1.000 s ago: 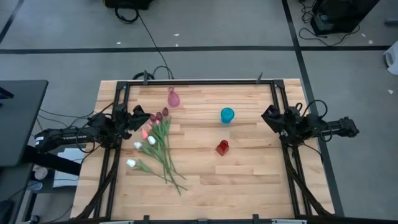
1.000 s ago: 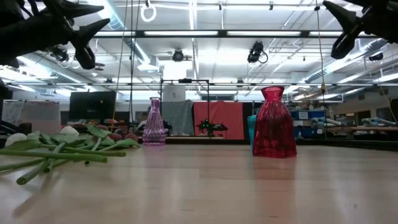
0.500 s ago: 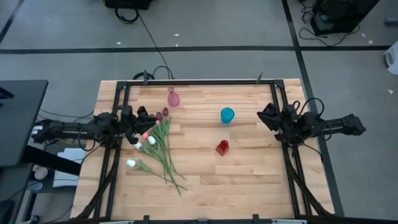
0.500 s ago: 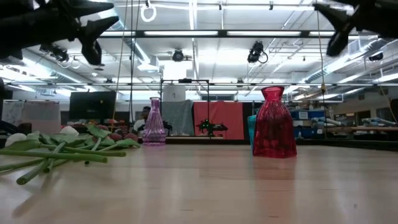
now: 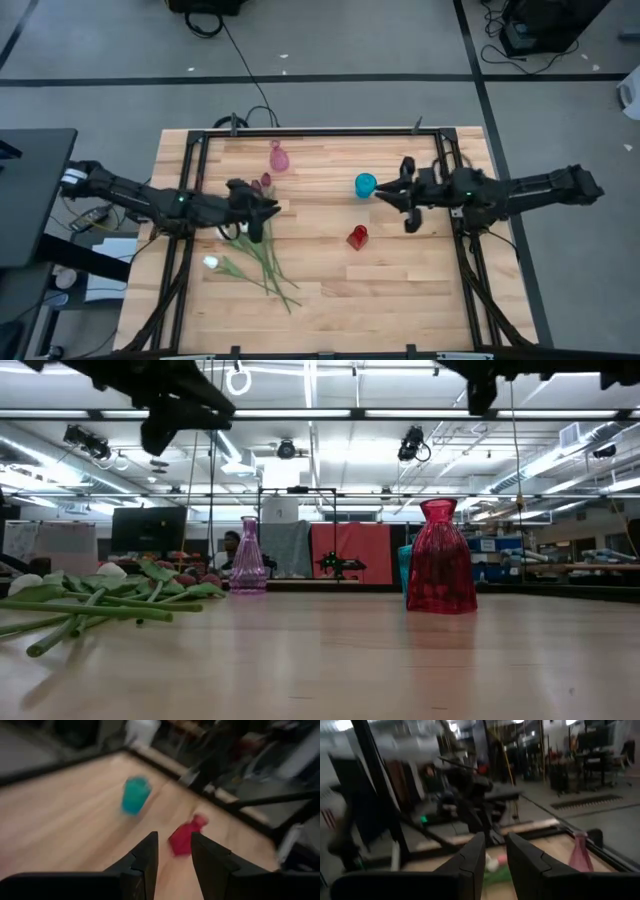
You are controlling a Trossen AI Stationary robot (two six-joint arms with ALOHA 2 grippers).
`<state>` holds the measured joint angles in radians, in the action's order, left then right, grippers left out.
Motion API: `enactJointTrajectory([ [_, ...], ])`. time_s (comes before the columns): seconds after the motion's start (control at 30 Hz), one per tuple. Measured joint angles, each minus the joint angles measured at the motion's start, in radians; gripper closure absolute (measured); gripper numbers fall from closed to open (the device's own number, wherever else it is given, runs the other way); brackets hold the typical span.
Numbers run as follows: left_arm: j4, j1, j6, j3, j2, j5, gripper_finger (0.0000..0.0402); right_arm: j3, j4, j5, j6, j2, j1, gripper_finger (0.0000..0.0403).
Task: Sort flowers into vase by color
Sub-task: Put the left red tulip into the blue vase
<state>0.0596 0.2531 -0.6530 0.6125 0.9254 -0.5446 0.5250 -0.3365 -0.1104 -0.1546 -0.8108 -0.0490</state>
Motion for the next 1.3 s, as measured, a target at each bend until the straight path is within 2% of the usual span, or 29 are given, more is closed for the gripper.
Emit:
enactJointTrajectory([
  [0.13,0.237,0.054,-0.221,0.079,0.079,-0.069,0.0282,0.050,0.082,0.013,0.055,-0.094,0.005,0.0312],
  [0.3,0.337,0.070,-0.426,0.100,0.145,-0.060,0.0282,0.093,0.160,0.100,0.075,-0.172,0.033,0.0312],
  [0.6,0.449,0.071,-0.717,0.100,0.285,0.106,0.0286,0.099,0.166,0.145,0.115,-0.219,0.079,0.0312],
  [0.7,0.517,0.068,-0.775,0.100,0.330,0.172,0.0293,0.099,0.175,0.165,0.130,-0.219,0.086,0.0312],
  [0.87,0.582,0.045,-0.841,0.100,0.367,0.226,0.0307,0.099,0.177,0.167,0.152,-0.227,0.086,0.0312],
  [1.07,0.599,0.012,-0.844,0.100,0.374,0.217,0.0311,0.099,0.168,0.167,0.159,-0.245,0.086,0.0312],
  [1.17,0.646,-0.010,-0.844,0.100,0.388,0.209,0.0301,0.099,0.162,0.167,0.159,-0.251,0.086,0.0312],
  [1.3,0.648,-0.049,-0.842,0.100,0.406,0.206,0.0267,0.099,0.151,0.166,0.159,-0.251,0.086,0.0312],
])
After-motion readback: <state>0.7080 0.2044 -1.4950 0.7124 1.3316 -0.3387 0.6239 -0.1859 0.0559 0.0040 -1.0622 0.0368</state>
